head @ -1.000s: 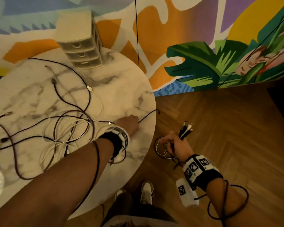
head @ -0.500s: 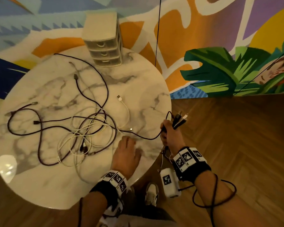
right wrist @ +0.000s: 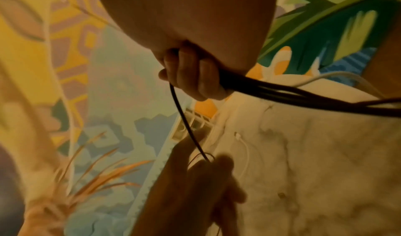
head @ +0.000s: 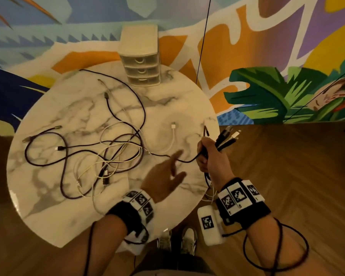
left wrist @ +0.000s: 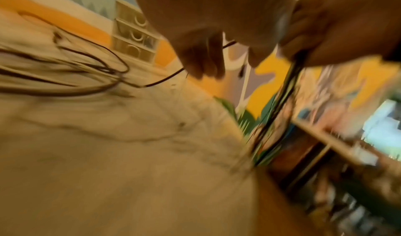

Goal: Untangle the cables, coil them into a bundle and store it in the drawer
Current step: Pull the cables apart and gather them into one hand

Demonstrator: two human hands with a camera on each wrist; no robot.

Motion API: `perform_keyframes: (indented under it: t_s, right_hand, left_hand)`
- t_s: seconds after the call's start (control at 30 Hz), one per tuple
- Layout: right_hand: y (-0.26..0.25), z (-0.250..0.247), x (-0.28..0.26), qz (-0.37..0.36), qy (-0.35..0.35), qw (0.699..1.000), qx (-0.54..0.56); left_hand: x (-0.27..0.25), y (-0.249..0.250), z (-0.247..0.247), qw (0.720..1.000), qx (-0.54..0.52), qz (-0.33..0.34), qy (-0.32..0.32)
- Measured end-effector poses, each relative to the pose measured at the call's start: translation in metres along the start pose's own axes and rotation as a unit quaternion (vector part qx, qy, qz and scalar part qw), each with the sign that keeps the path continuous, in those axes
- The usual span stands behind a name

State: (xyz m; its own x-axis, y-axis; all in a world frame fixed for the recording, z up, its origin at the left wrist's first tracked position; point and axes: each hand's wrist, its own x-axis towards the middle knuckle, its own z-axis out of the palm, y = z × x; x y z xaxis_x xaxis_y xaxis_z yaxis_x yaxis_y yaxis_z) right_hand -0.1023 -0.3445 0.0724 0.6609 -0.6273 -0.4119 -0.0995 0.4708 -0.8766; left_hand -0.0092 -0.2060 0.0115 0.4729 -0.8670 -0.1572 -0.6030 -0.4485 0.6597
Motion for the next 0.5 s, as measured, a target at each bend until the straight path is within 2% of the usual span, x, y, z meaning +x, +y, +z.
perform_keyframes:
  t_s: [0.07, 0.1, 0.17, 0.23, 0.27, 0.33, 0.4, 0.43, 0.5]
  right_hand:
    - [0.000, 0.010, -0.004, -0.018, -0.015, 0.998, -0.050]
    - [-0.002, 0.014, -0.006, -0.028, -0.016, 0.998, -0.058]
    - [-0.007, 0.013, -0.005, -0.045, 0.009, 0.998, -0.038]
    - [-0.011, 0.006, -0.002, -0.062, 0.057, 0.996, 0.004]
    - [-0.012, 0.003, 0.001, -0.067, 0.079, 0.994, 0.018]
    - [-0.008, -0.009, 0.005, -0.053, 0.115, 0.992, -0.003]
    - [-0.001, -0.018, 0.008, -0.026, 0.126, 0.985, -0.116]
    - [0.002, -0.022, 0.007, -0.008, 0.119, 0.970, -0.212]
    - [0.005, -0.024, 0.001, 0.002, 0.126, 0.925, -0.357]
  left_hand:
    - [0.006, 0.008, 0.008, 0.995, -0.091, -0.036, -0.013]
    - [0.009, -0.003, 0.009, 0.982, -0.164, -0.092, -0.001]
    - [0.011, -0.032, 0.001, 0.936, -0.276, -0.219, 0.026]
    - [0.012, -0.064, -0.021, 0.911, -0.295, -0.281, 0.066]
    - [0.015, -0.073, -0.037, 0.908, -0.298, -0.275, 0.103]
    - [0.025, -0.073, -0.070, 0.915, -0.270, -0.220, 0.204]
    - [0.034, -0.055, -0.095, 0.925, -0.205, -0.156, 0.279]
    - [0.034, -0.044, -0.100, 0.936, -0.159, -0.130, 0.286]
    - [0.025, -0.019, -0.097, 0.966, 0.005, -0.100, 0.237]
